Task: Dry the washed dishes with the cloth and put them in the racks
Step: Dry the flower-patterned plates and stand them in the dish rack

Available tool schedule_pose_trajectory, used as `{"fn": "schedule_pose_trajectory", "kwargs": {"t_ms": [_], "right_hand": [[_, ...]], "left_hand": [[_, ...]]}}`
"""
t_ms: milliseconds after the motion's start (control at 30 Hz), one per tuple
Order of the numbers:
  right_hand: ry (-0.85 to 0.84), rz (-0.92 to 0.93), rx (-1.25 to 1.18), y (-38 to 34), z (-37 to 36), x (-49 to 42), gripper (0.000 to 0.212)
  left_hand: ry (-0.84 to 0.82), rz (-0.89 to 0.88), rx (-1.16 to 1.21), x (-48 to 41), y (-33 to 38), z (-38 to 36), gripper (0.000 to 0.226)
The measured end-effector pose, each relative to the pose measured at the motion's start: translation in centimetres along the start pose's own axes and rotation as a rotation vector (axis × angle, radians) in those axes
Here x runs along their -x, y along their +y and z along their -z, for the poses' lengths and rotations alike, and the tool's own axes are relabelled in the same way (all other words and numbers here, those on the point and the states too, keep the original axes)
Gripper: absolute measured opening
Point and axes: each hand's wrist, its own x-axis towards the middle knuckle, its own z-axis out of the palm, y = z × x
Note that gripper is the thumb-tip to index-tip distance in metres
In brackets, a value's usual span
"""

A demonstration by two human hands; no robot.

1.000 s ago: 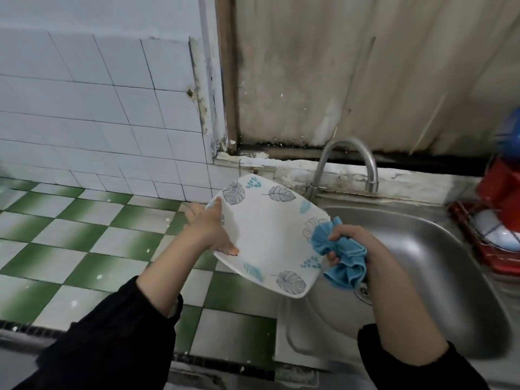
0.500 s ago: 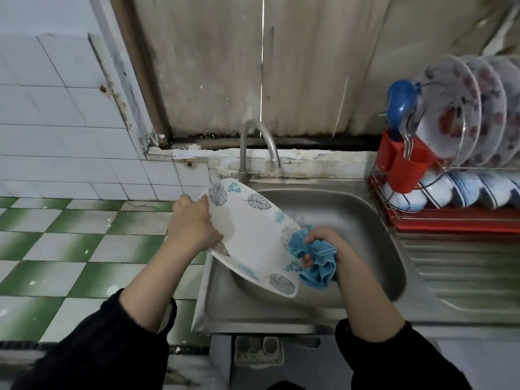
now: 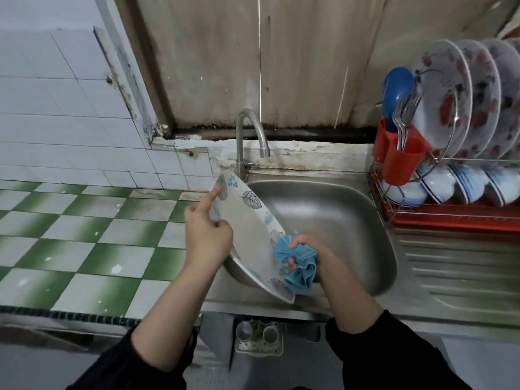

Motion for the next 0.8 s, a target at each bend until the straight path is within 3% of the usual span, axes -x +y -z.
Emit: {"fn": "schedule_pose_trajectory", "kwargs": {"t_ms": [167, 233, 267, 333, 367, 467, 500, 567, 700, 800], "right_hand": [[0.002, 0.064, -0.11, 0.3, -2.8, 0.5, 0.033], [0.004, 0.181, -0.273, 0.6, -4.8, 0.5, 0.028], [0.084, 0.286, -0.259, 0.9, -6.2, 0.6, 0.024], [0.3, 0.552, -0.022, 2.2, -9.1, 1.0, 0.039], [0.292, 0.687, 0.12, 2.9, -10.6, 1.6, 0.053], [-0.042, 1.002, 0.586, 4.6, -14.0, 2.5, 0.059], [-0.067, 1.039, 0.709, 4.5, -14.2, 2.0, 0.056], [0.089, 1.057, 0.788, 3.1, -13.9, 0.0, 0.054], [0.467, 0.948, 0.615, -2.9, -14.6, -1.8, 0.06], [0.363, 1.137, 0.523, -5.3, -18.9, 0.2, 0.061]], "left_hand": [[0.186, 0.046, 0.121, -0.8, -0.6, 1.0, 0.037], [0.3, 0.122, 0.231, -1.2, -1.2, 1.5, 0.034], [0.353, 0.154, 0.286, -1.3, -1.4, 1.7, 0.033], [0.42, 0.176, 0.384, -1.3, -1.6, 2.2, 0.03], [0.44, 0.172, 0.413, -1.2, -1.5, 2.5, 0.03], [0.457, 0.128, 0.481, -1.1, -1.2, 3.8, 0.029], [0.451, 0.116, 0.495, -1.1, -1.1, 4.4, 0.029], [0.454, 0.1, 0.508, -1.0, -1.2, 5.7, 0.03], [0.434, 0.04, 0.541, -0.4, -1.1, 7.4, 0.03], [0.36, -0.045, 0.499, 0.2, -0.3, 6.9, 0.027]]}}
